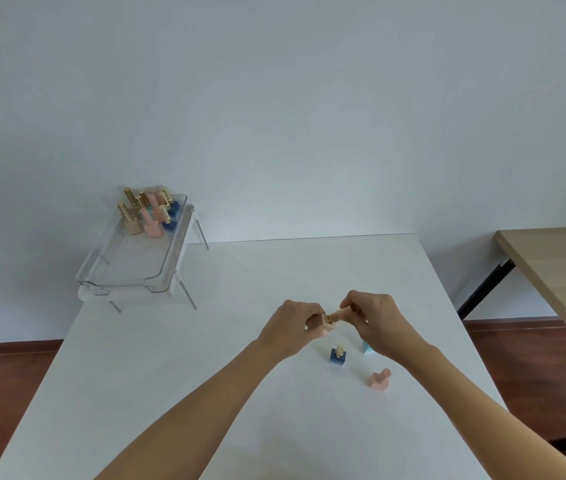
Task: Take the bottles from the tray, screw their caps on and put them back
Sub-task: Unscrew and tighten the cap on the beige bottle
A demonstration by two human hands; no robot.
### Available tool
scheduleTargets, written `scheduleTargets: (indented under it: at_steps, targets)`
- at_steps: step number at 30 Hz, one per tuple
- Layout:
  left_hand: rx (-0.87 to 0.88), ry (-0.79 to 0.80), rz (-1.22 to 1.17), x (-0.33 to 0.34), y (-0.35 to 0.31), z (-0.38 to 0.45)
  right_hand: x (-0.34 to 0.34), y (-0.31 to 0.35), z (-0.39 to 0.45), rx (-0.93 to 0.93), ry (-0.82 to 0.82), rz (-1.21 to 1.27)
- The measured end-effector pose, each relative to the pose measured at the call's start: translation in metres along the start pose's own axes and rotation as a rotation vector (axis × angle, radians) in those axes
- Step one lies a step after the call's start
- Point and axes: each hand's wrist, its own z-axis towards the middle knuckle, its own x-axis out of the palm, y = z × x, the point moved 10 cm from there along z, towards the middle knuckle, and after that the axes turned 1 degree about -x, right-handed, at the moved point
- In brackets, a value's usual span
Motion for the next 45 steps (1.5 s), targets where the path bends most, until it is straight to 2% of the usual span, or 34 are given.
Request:
scheduleTargets:
  at_steps: [8, 12, 17, 22, 31, 38, 45]
  targets:
    - [0.013, -0.007, 0.042, 0.005, -0.007, 0.003, -0.007, -0.006, -0.003, 0.020, -0.093, -0.010]
    - [0.022, 0.013, 0.043, 0.011, -0.011, 0.005, -0.007, -0.017, -0.008, 0.056, -0.089, -0.002]
    - [0.026, 0.053, -0.007, 0.028, -0.020, 0.012, -0.015, -0.050, -0.020, 0.177, -0.074, 0.096]
    - [0.044, 0.150, -0.052, 0.064, -0.034, 0.025, -0.025, -0.088, -0.046, 0.298, -0.109, 0.089]
    - [-0.030, 0.222, 0.132, 0.133, -0.022, 0.071, -0.053, -0.154, -0.099, 0.490, -0.210, 0.025]
    - [-0.105, 0.233, 0.200, 0.168, -0.006, 0.089, -0.064, -0.178, -0.109, 0.506, -0.200, 0.019]
    - [-0.146, 0.170, 0.174, 0.156, -0.002, 0.090, -0.067, -0.177, -0.092, 0.455, -0.177, 0.028]
